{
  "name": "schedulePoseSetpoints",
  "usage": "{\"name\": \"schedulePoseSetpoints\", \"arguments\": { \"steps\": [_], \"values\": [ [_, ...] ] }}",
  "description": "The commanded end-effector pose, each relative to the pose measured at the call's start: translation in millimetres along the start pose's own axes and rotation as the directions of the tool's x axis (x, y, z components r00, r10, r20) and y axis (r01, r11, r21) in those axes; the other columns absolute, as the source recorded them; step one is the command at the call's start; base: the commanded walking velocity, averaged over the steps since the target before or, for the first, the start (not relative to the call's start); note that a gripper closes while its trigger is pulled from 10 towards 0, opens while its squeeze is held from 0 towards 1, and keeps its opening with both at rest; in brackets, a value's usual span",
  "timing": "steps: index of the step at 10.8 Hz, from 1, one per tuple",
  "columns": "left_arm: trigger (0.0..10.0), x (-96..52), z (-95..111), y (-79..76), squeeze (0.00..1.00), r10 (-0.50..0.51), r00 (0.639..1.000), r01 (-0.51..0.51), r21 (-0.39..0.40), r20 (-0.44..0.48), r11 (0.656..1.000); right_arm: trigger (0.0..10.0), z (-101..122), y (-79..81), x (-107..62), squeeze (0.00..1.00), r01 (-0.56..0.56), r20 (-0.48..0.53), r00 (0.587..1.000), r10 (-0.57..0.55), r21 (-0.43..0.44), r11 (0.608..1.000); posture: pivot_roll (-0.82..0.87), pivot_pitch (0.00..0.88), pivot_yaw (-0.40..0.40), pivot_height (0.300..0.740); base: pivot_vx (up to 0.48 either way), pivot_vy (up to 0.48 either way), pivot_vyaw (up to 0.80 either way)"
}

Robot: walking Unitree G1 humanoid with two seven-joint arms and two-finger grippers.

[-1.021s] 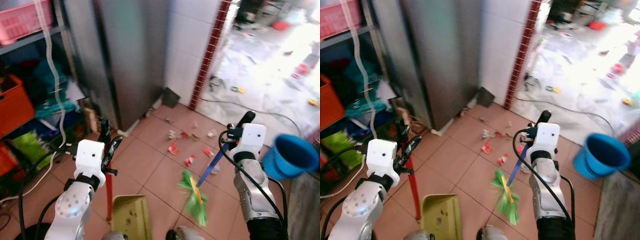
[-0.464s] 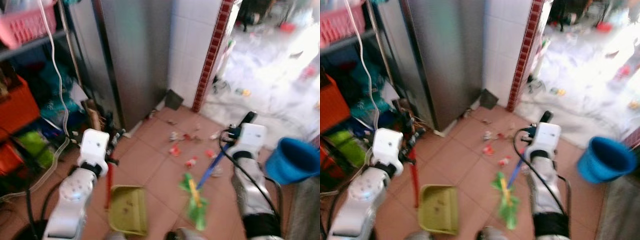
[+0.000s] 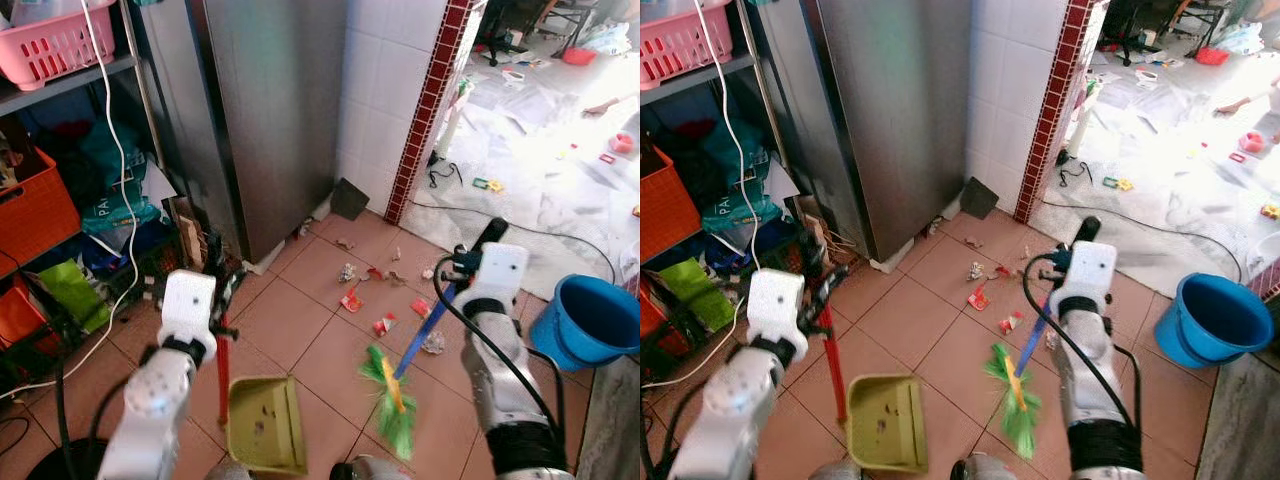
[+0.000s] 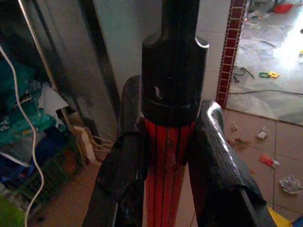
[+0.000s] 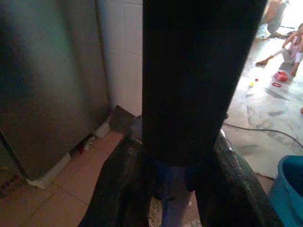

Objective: Sweep floor

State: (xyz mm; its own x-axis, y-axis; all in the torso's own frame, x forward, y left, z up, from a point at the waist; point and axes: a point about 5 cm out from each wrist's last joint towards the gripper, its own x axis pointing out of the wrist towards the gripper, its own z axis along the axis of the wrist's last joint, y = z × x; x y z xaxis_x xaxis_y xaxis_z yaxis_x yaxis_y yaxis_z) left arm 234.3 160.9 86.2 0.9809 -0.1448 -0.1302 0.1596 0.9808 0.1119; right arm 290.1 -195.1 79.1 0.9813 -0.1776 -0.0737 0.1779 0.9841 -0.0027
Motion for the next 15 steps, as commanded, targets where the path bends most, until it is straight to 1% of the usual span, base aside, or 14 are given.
{"name": "schedulePoseSetpoints", "arguments": {
  "steps": [1, 2, 3, 4, 5, 8, 11, 13, 15],
  "values": [
    [10.0, 1.8, 5, -3.0, 0.00, -0.011, 0.999, 0.011, -0.004, 0.042, 1.000, 10.0, 0, -3.6, -0.2, 0.00, 0.008, 0.004, 1.000, -0.008, -0.008, 1.000, 0.03, 0.000, -0.054, 0.740, 0.000, 0.000, -0.80],
    [10.0, 5.3, 1, -11.5, 0.00, -0.034, 0.999, 0.036, -0.061, 0.036, 0.997, 10.0, 4, 2.2, 5.4, 0.00, -0.005, 0.013, 1.000, 0.005, -0.025, 1.000, 0.03, 0.000, -0.048, 0.740, 0.000, 0.000, -0.80],
    [10.0, 9.9, 5, -19.2, 0.00, -0.071, 0.996, 0.074, -0.064, 0.053, 0.995, 10.0, 7, 1.4, 8.8, 0.00, 0.005, 0.026, 1.000, -0.004, -0.039, 0.999, 0.02, 0.000, -0.044, 0.740, 0.000, 0.000, -0.80],
    [10.0, 13.0, 7, -23.6, 0.00, -0.111, 0.992, 0.116, -0.075, 0.066, 0.990, 10.0, 6, -0.8, 10.6, 0.00, 0.026, 0.020, 0.999, -0.025, -0.044, 0.999, 0.02, 0.000, -0.042, 0.740, 0.000, 0.000, -0.80],
    [10.0, 17.3, 7, -22.1, 0.00, -0.126, 0.990, 0.130, -0.062, 0.069, 0.990, 10.0, 8, -1.2, 11.4, 0.00, 0.015, 0.028, 1.000, -0.013, -0.061, 0.998, 0.01, 0.000, -0.040, 0.740, 0.000, 0.000, -0.80],
    [10.0, 20.7, 7, -23.0, 0.00, -0.127, 0.989, 0.133, -0.069, 0.076, 0.989, 10.0, 8, -9.8, 13.3, 0.00, 0.033, 0.027, 0.999, -0.031, -0.081, 0.996, -0.01, 0.000, -0.051, 0.740, 0.000, 0.000, -0.80],
    [10.0, 20.1, 4, -24.5, 0.00, -0.142, 0.987, 0.147, -0.071, 0.071, 0.987, 10.0, 3, -8.1, 9.5, 0.00, 0.036, 0.014, 0.999, -0.035, -0.080, 0.996, -0.01, 0.000, -0.038, 0.740, 0.000, 0.000, -0.80],
    [10.0, 21.7, 6, -22.3, 0.00, -0.143, 0.987, 0.148, -0.061, 0.077, 0.987, 10.0, 2, -5.3, 10.2, 0.00, 0.028, 0.012, 1.000, -0.027, -0.077, 0.997, -0.01, 0.000, -0.034, 0.740, 0.000, 0.000, -0.80],
    [10.0, 21.9, 6, -18.9, 0.00, -0.111, 0.990, 0.117, -0.072, 0.084, 0.990, 10.0, 2, -3.8, 11.5, 0.00, 0.020, 0.014, 1.000, -0.019, -0.072, 0.997, -0.01, 0.000, -0.034, 0.740, 0.000, 0.000, -0.80]
  ]
}}
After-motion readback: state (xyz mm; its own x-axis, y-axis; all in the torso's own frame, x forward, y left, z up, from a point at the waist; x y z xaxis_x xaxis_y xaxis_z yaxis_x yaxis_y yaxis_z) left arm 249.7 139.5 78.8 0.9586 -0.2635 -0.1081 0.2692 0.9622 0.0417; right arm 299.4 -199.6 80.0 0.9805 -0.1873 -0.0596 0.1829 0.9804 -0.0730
